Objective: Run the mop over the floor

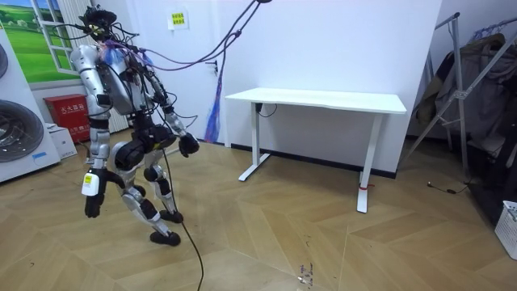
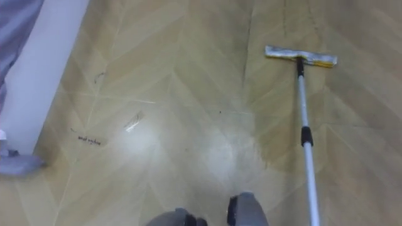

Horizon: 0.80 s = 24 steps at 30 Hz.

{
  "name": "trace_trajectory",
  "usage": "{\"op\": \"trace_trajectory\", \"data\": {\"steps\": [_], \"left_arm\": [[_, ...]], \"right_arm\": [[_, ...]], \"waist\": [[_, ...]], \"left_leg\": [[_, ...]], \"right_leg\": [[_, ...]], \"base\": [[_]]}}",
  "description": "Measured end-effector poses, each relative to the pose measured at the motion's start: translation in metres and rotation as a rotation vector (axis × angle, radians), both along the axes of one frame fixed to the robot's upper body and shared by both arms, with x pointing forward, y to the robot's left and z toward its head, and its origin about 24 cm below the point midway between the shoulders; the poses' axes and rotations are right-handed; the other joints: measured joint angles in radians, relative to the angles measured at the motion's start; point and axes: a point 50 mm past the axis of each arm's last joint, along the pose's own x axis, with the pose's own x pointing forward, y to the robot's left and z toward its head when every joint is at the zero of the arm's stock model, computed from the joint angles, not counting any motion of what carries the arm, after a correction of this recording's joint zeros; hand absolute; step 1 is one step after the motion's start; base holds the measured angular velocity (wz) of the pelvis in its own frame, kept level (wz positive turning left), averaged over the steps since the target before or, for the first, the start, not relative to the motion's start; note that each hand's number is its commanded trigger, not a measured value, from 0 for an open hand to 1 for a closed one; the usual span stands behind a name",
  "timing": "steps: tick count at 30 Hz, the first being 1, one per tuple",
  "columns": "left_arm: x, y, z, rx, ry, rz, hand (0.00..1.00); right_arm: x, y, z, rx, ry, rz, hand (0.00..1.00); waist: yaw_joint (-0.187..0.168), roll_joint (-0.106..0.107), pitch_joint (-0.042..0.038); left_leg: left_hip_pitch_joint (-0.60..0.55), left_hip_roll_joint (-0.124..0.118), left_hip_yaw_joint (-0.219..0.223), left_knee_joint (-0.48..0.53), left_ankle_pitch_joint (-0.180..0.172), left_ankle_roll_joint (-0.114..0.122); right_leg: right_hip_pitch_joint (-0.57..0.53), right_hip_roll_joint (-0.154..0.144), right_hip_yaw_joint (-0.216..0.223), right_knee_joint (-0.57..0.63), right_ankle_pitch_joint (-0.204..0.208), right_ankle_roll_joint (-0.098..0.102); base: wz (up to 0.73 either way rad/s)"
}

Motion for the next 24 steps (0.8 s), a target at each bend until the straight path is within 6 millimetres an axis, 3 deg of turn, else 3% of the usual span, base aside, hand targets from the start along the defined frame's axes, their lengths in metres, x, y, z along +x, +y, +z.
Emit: {"op": "trace_trajectory", "data": {"steps": [1,2,3,4,5,6,7,8,9,10,11,12,13,14,15,17,18,20,21,24], "left_arm": [[0.000,0.002,0.001,-0.003,-0.009,0.034,0.00],[-0.002,0.006,0.003,-0.003,-0.016,0.057,0.00],[-0.003,0.008,0.004,-0.003,-0.021,0.069,0.00],[-0.005,0.013,0.007,0.002,-0.032,0.081,0.00],[-0.007,0.017,0.008,0.010,-0.038,0.077,0.00],[-0.006,0.017,0.008,0.012,-0.040,0.075,0.00],[-0.006,0.018,0.009,0.012,-0.043,0.071,0.00],[-0.013,0.018,0.009,0.008,-0.033,0.073,0.00],[-0.015,0.018,0.009,0.004,-0.028,0.073,0.00],[-0.024,0.017,0.007,-0.006,-0.003,0.070,0.00],[-0.031,0.017,0.007,-0.012,0.017,0.063,0.00],[-0.032,0.016,0.006,-0.018,0.024,0.061,0.00],[-0.031,0.014,0.006,-0.026,0.024,0.050,0.00],[-0.023,0.008,0.005,-0.034,0.007,0.034,0.00],[-0.019,0.006,0.004,-0.037,-0.002,0.025,0.00],[-0.010,0.001,0.005,-0.048,-0.039,0.018,0.00],[-0.008,0.002,0.005,-0.045,-0.049,0.019,0.00],[-0.002,0.004,0.007,-0.036,-0.077,0.007,0.00],[-0.001,0.002,0.006,-0.039,-0.079,0.006,0.00],[0.004,-0.004,0.006,-0.053,-0.092,-0.002,0.00]], "right_arm": [[0.025,-0.006,0.006,-0.016,-0.056,0.005,1.00],[0.053,-0.009,0.013,-0.028,-0.122,0.027,1.00],[0.068,-0.010,0.017,-0.031,-0.161,0.044,1.00],[0.092,-0.010,0.025,-0.029,-0.239,0.064,1.00],[0.109,-0.012,0.032,-0.015,-0.306,0.062,1.00],[0.116,-0.013,0.035,-0.006,-0.334,0.055,1.00],[0.125,-0.014,0.040,0.012,-0.379,0.040,1.00],[0.125,-0.014,0.040,0.031,-0.397,0.019,1.00],[0.123,-0.013,0.038,0.040,-0.393,0.012,1.00],[0.113,-0.012,0.034,0.054,-0.374,0.001,1.00],[0.096,-0.014,0.027,0.063,-0.340,-0.016,1.00],[0.084,-0.015,0.024,0.063,-0.314,-0.024,1.00],[0.061,-0.021,0.019,0.053,-0.259,-0.044,1.00],[0.034,-0.029,0.017,0.027,-0.184,-0.059,1.00],[0.021,-0.032,0.016,0.014,-0.143,-0.065,1.00],[-0.027,-0.033,0.011,-0.007,-0.011,-0.081,1.00],[-0.035,-0.030,0.010,-0.002,0.009,-0.082,1.00],[-0.054,-0.019,0.005,0.017,0.055,-0.077,1.00],[-0.057,-0.016,0.004,0.018,0.062,-0.078,1.00],[-0.055,-0.006,-0.001,0.013,0.061,-0.067,1.00]], "waist": [[0.007,-0.008,0.0034],[0.028,-0.028,0.0039],[0.038,-0.039,0.0061],[0.052,-0.060,0.0086],[0.055,-0.073,0.0075],[0.058,-0.073,0.0070],[0.083,-0.077,0.0055],[0.098,-0.086,0.0087],[0.101,-0.087,0.0080],[0.102,-0.082,0.0058],[0.102,-0.064,0.0093],[0.098,-0.067,-0.0002],[0.082,-0.060,-0.0080],[0.078,-0.045,-0.0077],[0.077,-0.040,-0.0076],[0.053,-0.023,-0.0129],[0.047,-0.018,-0.0128],[0.014,-0.005,-0.0167],[0.008,0.000,-0.0178],[-0.020,0.019,-0.0103]], "left_leg": [[-0.047,0.022,0.011,0.115,0.036,-0.060],[-0.095,0.057,0.039,0.232,0.095,-0.102],[-0.123,0.071,0.045,0.284,0.132,-0.111],[-0.173,0.081,0.042,0.372,0.219,-0.118],[-0.216,0.084,0.032,0.427,0.271,-0.117],[-0.231,0.085,0.030,0.426,0.262,-0.112],[-0.256,0.100,0.033,0.372,0.227,-0.094],[-0.262,0.099,0.031,0.249,0.202,-0.086],[-0.259,0.100,0.030,0.169,0.199,-0.083],[-0.250,0.101,0.022,0.011,0.202,-0.087],[-0.251,0.102,0.024,-0.054,0.230,-0.062],[-0.246,0.093,0.032,-0.054,0.216,-0.040],[-0.230,0.075,0.046,-0.056,0.195,-0.008],[-0.211,0.054,0.057,-0.057,0.174,0.027],[-0.198,0.044,0.064,-0.057,0.161,0.036],[-0.154,0.005,0.083,-0.054,0.121,0.070],[-0.144,0.001,0.083,-0.054,0.110,0.075],[-0.113,-0.011,0.073,-0.064,0.077,0.079],[-0.108,-0.012,0.067,-0.068,0.072,0.081],[-0.074,-0.010,0.054,-0.109,0.069,0.082]], "right_leg": [[0.001,0.011,0.001,0.034,-0.030,-0.003],[-0.005,0.030,0.016,0.069,-0.058,-0.006],[-0.006,0.037,0.020,0.085,-0.070,-0.011],[-0.005,0.043,0.022,0.109,-0.091,-0.021],[0.002,0.052,0.023,0.123,-0.106,-0.032],[0.008,0.054,0.019,0.123,-0.113,-0.034],[0.022,0.057,0.018,0.122,-0.125,-0.036],[0.047,0.057,0.018,0.115,-0.139,-0.032],[0.063,0.056,0.018,0.109,-0.148,-0.026],[0.096,0.053,0.014,0.099,-0.171,-0.019],[0.131,0.044,0.009,0.094,-0.195,-0.005],[0.140,0.031,0.005,0.092,-0.208,0.007],[0.163,0.005,-0.004,0.081,-0.224,0.035],[0.178,-0.017,0.006,0.081,-0.230,0.043],[0.184,-0.025,0.014,0.092,-0.231,0.047],[0.180,-0.064,0.024,0.191,-0.181,0.098],[0.174,-0.067,0.026,0.213,-0.160,0.100],[0.121,-0.058,0.065,0.306,-0.065,0.097],[0.108,-0.049,0.072,0.312,-0.061,0.096],[0.010,-0.016,0.068,0.216,-0.072,0.096]], "base": [[-0.16],[-0.28],[-0.34],[-0.05],[0.15],[0.25],[0.17],[0.07],[0.04],[0.05],[0.12],[0.36],[0.47],[0.41],[0.17],[0.11],[0.00],[-0.12],[-0.10],[0.00]]}}
